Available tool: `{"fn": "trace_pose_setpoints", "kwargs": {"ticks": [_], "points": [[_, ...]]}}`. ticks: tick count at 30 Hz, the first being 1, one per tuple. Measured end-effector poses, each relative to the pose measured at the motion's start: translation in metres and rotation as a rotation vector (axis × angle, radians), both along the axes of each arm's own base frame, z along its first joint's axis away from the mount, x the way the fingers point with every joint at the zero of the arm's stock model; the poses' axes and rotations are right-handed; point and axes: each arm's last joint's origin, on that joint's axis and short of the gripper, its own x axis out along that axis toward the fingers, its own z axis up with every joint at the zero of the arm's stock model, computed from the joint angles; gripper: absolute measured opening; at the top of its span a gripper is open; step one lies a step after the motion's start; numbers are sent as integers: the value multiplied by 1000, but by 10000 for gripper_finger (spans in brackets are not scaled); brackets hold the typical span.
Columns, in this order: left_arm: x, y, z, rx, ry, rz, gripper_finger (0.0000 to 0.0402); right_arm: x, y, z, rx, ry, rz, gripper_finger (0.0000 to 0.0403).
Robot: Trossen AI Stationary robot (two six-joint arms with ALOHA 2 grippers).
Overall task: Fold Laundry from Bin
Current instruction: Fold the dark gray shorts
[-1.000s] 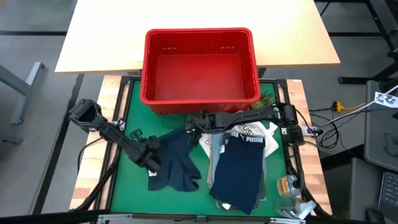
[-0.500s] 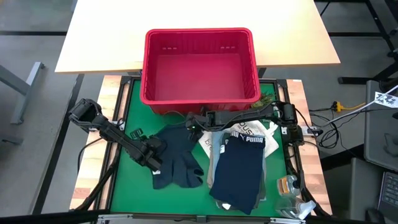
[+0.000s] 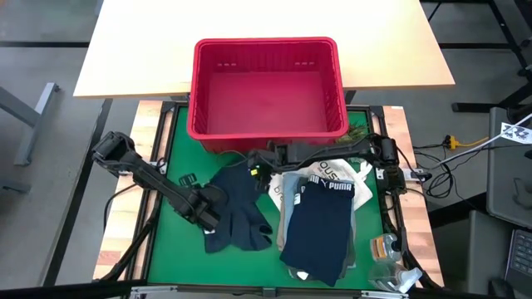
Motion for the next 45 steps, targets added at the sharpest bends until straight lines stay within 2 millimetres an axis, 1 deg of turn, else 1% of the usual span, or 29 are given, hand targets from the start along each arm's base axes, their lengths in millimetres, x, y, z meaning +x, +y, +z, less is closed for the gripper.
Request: {"fn": "trace_pose_setpoints", "kwargs": {"ticks": [5, 8, 12, 15, 19, 22, 29, 31, 33, 36, 39, 41, 43, 45], "points": [[10, -12, 18, -41, -50, -73, 124, -3, 5, 18, 176, 53, 5, 177], [10, -20, 24, -58, -73, -98, 124, -6, 13, 22, 253, 85, 31, 177], [4, -25, 25, -50, -52, -127, 124, -7, 29, 23, 265, 93, 75, 177], [-1, -25, 26, -26, -10, -138, 124, -8, 40, 23, 256, 97, 97, 177], [-2, -28, 25, -38, -30, -104, 124, -9, 56, 23, 250, 98, 131, 177], [3, -38, 24, -133, -98, -113, 124, -11, 71, 23, 249, 101, 167, 177], [20, -75, 28, -356, -395, -185, 124, -15, 118, 18, 251, 90, 280, 177], [20, -83, 30, -388, -446, -201, 124, -15, 132, 17, 251, 68, 315, 177], [19, -90, 30, -396, -490, -196, 124, -14, 144, 10, 242, 63, 340, 177], [16, -98, 23, -365, -509, -170, 124, -13, 160, 8, 229, 20, 372, 177], [15, -106, 10, -331, -494, -163, 124, -8, 173, 10, 226, -67, 396, 177], [18, -110, -1, -314, -478, -162, 124, -5, 180, 7, 207, -108, 398, 177], [17, -114, -13, -288, -443, -173, 124, -4, 183, 5, 174, -130, 401, 177], [19, -117, -26, -265, -413, -177, 124, -1, 183, -6, 164, -104, 396, 177]]}}
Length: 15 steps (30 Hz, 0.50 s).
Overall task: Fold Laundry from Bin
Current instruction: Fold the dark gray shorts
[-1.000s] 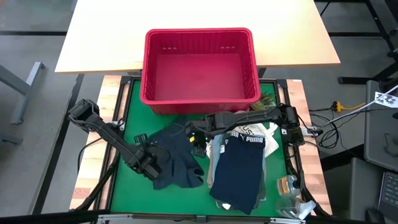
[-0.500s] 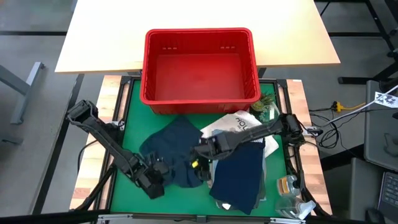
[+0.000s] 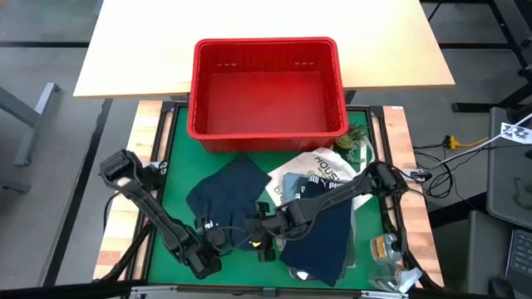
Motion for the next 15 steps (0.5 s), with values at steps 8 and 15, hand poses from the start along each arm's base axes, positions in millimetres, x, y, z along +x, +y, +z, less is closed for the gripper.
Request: {"fn": "trace_pose_setpoints", "kwargs": {"ticks": [8, 15], "points": [[-5, -11, -24, -23, 142, -62, 124, 1, 0, -48, -52, 180, -5, 177], [-19, -22, -22, -88, 221, -126, 124, -5, -1, -58, -42, 288, -7, 177]]}}
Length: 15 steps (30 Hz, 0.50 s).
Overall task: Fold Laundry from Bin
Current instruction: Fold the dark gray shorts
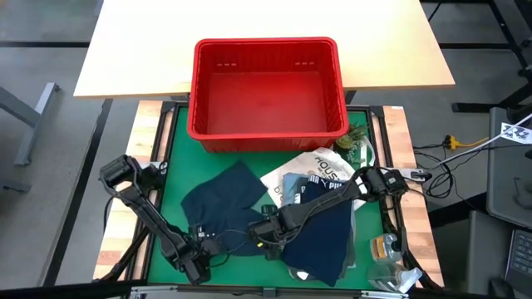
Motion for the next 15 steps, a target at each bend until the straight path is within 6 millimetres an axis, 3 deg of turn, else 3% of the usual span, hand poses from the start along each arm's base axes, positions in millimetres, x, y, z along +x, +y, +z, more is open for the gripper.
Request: {"fn": "trace_pose_setpoints", "kwargs": {"ticks": [10, 15], "points": [[-15, -12, 1, -96, 114, -58, 124, -6, 5, 0, 179, 118, 74, 177], [-16, -7, 12, -124, 102, -46, 124, -2, 7, 18, 201, 98, 84, 177]]}}
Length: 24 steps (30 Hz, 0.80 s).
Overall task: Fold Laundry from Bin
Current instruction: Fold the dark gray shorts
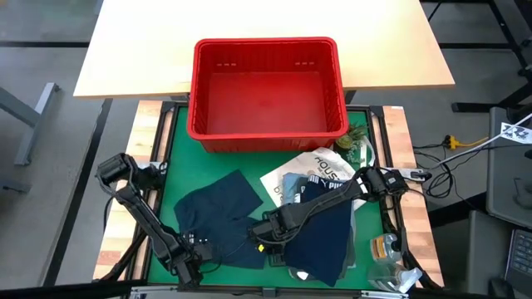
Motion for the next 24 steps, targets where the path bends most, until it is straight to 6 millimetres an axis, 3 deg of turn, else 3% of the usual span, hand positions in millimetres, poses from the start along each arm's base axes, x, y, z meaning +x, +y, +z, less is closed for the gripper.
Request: {"fn": "trace_pose_setpoints", "kwargs": {"ticks": [6, 10, 14, 24], "points": [[-1, 4, 22, -40, -75, 9, 124, 11, 1, 45, -82, -151, 8, 177], [-1, 5, 27, -37, -109, 16, 124, 18, -2, 55, -201, -267, -38, 177], [1, 5, 27, -11, -146, 43, 124, 21, -8, 43, -279, -282, -78, 177], [2, 7, 27, 47, -217, 60, 124, 14, -21, -9, -309, -199, -122, 177]]}}
